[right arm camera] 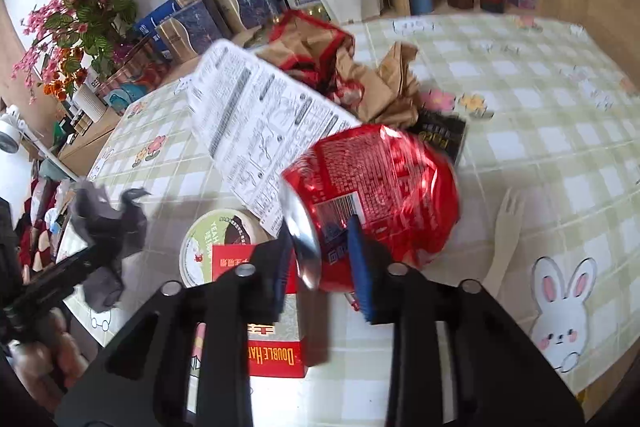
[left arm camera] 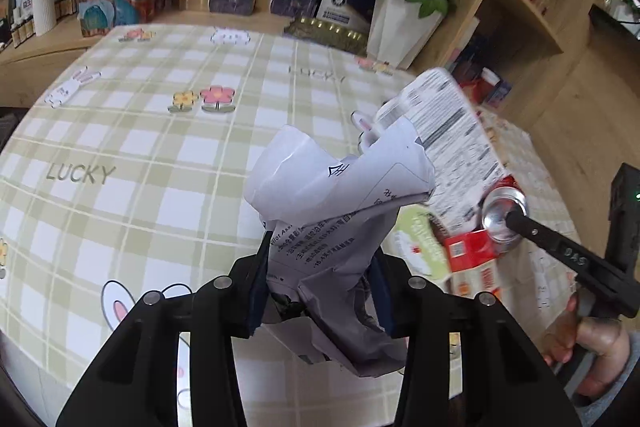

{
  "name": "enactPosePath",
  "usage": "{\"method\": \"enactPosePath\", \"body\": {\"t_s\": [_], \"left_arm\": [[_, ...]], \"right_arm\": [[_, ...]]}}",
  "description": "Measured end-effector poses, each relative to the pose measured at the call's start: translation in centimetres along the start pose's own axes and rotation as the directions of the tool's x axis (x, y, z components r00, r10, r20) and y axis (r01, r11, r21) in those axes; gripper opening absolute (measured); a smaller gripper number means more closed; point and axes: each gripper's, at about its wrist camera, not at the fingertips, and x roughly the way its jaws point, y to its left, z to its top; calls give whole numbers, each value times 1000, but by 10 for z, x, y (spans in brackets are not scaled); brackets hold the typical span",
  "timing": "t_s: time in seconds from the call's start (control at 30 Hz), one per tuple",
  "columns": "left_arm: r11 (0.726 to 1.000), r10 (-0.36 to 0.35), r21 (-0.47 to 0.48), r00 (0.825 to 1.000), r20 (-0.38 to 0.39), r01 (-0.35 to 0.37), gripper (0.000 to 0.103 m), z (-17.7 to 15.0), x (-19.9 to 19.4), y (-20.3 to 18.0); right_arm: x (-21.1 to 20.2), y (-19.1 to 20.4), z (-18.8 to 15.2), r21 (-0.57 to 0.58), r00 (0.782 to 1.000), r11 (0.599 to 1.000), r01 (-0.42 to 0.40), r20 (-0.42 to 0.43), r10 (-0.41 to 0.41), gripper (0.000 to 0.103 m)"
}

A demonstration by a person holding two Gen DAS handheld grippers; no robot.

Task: Collect trash
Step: 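Drop the crumpled paper from the left tool into the brown bin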

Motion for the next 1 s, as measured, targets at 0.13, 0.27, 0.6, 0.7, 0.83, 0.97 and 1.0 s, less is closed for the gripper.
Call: {"method": "enactPosePath", "body": {"t_s": [0.13, 0.27, 0.6, 0.7, 0.83, 0.97, 1.0], "left_arm": [[998, -56, 26, 998, 42, 55, 42, 1, -34, -19], [994, -92, 57, 994, 61, 88, 42, -5, -61, -42], [988, -131, 93, 990, 53, 126, 42, -38, -111, -77], [984, -144, 117, 989, 45, 138, 43, -50, -125, -91], [978, -148, 155, 989, 28, 142, 43, -69, -134, -108], [971, -145, 189, 989, -24, 147, 43, -97, -130, -124], [969, -142, 200, 989, -42, 147, 43, -106, -128, -127]], "right_arm": [[-27, -5, -4, 31, 999, 999, -38, 31, 37, 20], [-49, -4, -10, 3, 997, 999, -43, 64, 42, 20], [-124, -18, -50, 65, 985, 992, -108, 142, 98, 19], [-150, -26, -68, 74, 981, 990, -116, 166, 103, 19], [-182, -39, -90, 80, 975, 990, -116, 201, 98, 19], [-205, -46, -114, 60, 971, 991, -119, 217, 104, 19], [-209, -47, -119, 55, 970, 991, -121, 217, 106, 19]]}}
